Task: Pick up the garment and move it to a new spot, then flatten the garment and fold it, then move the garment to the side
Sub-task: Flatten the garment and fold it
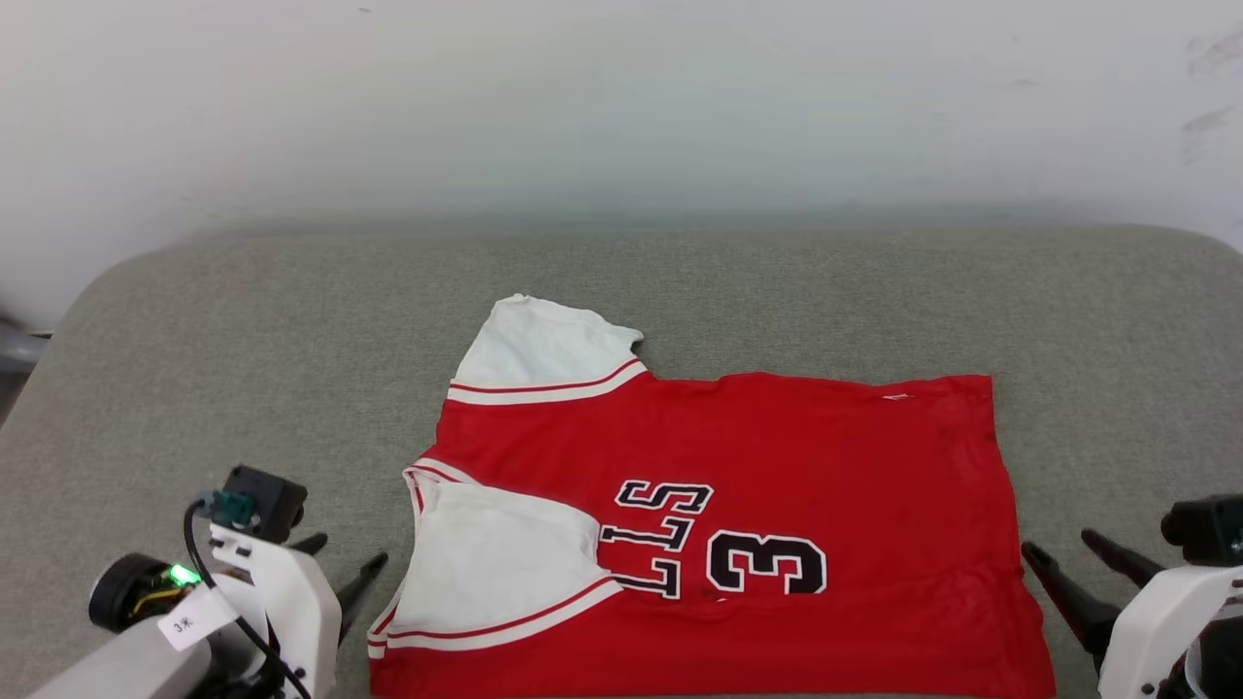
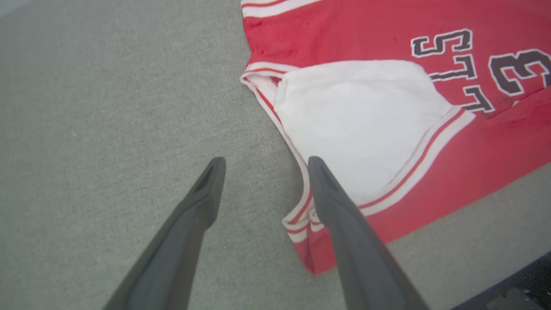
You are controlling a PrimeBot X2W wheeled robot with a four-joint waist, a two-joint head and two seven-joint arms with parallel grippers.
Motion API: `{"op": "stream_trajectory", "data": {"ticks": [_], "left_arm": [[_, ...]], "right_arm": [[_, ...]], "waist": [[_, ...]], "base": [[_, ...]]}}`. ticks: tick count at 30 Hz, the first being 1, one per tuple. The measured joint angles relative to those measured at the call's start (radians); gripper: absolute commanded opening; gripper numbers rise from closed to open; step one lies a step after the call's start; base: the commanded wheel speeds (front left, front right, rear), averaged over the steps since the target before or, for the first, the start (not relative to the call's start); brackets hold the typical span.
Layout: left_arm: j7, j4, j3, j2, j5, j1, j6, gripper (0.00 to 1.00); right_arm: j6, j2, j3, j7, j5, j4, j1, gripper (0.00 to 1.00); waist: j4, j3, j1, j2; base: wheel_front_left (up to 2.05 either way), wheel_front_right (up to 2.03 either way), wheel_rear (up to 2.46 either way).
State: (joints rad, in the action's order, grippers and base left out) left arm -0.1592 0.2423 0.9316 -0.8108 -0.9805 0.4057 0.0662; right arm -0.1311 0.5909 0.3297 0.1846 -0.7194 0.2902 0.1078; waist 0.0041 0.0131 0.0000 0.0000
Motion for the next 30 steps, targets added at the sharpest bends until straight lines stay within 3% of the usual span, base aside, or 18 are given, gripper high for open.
{"op": "stream_trajectory", "data": {"ticks": [6,10,15,24,30], "left_arm": [[0.009,-0.028,-0.037,-0.014,0.031,0.105,0.007,1.00],[-0.005,-0.030,-0.072,0.006,0.051,0.238,-0.006,1.00],[-0.047,0.002,-0.097,0.032,0.067,0.383,-0.038,1.00],[-0.165,0.165,-0.121,0.098,0.068,0.654,-0.103,1.00],[-0.335,0.295,-0.104,0.123,0.041,0.782,-0.135,1.00]], "right_arm": [[0.000,-0.097,-0.126,-0.133,0.118,-0.059,-0.001,1.00],[0.000,-0.189,-0.217,-0.207,0.229,-0.161,-0.007,1.00],[0.000,-0.272,-0.260,-0.216,0.310,-0.271,-0.028,1.00],[0.000,-0.334,-0.258,-0.188,0.396,-0.426,-0.024,1.00],[0.000,-0.346,-0.247,-0.175,0.413,-0.476,0.002,1.00]], "waist": [[-0.028,0.005,0.0000,0.0000],[-0.047,0.043,0.0000,0.0000],[-0.072,0.102,0.0000,0.0000],[-0.125,0.242,0.0002,0.0000],[-0.161,0.333,0.0002,0.0000]], "base": [[0.00,0.00,0.00],[0.00,0.00,0.00],[0.00,0.00,0.00],[0.00,0.00,0.00],[0.00,0.00,0.00]]}}
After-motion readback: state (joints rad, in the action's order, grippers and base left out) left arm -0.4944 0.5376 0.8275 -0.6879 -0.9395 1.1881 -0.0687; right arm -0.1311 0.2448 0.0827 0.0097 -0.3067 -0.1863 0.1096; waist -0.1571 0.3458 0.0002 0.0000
